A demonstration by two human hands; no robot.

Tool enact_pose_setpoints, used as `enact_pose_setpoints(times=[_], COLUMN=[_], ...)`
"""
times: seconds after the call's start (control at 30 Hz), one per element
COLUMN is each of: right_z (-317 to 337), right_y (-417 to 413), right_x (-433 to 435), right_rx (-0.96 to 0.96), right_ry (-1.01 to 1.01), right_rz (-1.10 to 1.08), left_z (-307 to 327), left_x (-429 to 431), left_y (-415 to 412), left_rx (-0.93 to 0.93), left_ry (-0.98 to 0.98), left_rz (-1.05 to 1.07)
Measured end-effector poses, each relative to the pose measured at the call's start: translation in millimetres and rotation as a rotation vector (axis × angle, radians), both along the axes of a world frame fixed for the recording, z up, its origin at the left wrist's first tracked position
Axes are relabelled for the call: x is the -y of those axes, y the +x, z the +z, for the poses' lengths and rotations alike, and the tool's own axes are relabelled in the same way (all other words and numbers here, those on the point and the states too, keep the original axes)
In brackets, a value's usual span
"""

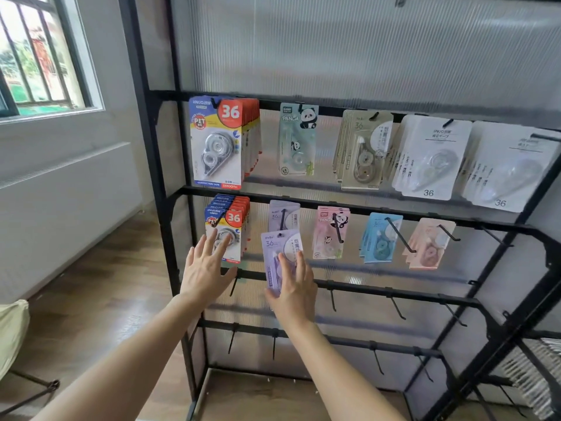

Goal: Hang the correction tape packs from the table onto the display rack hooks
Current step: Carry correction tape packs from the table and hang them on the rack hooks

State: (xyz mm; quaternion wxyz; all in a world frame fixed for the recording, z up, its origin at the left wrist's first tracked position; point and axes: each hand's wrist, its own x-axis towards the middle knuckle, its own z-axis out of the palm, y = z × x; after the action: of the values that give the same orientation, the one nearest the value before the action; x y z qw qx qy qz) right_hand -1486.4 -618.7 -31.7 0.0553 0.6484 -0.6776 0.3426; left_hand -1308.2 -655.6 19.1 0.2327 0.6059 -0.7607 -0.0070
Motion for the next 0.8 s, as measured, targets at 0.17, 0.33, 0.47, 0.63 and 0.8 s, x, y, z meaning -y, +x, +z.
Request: enact_pose_setpoints(times=[0.17,0.33,0.47,0.63,0.8], right_z=[4,5,1,3,6], right_y=[-13,-30,-36,-40,-43], right_x=[21,47,70,101,124], right_rx=[-0.030,-0.088,-0.076,-0.021,0.009], right_ry=[0.160,0.201,0.240,0.174,0.197], right_rz=[0.037,0.063,0.051,0.041,0.060], left_z=[13,18,8,-2,-5], left_x=[12,32,49,69,80], left_y=[-13,-34,-44,-52,-50], left_rx=[-0.011,0.028,0.175,0.207,0.202], left_ry=[-0.024,-0.028,-0.059,-0.041,-0.039], left_rz=[-0.055,-0.092,-0.116,-0.091,-0.097])
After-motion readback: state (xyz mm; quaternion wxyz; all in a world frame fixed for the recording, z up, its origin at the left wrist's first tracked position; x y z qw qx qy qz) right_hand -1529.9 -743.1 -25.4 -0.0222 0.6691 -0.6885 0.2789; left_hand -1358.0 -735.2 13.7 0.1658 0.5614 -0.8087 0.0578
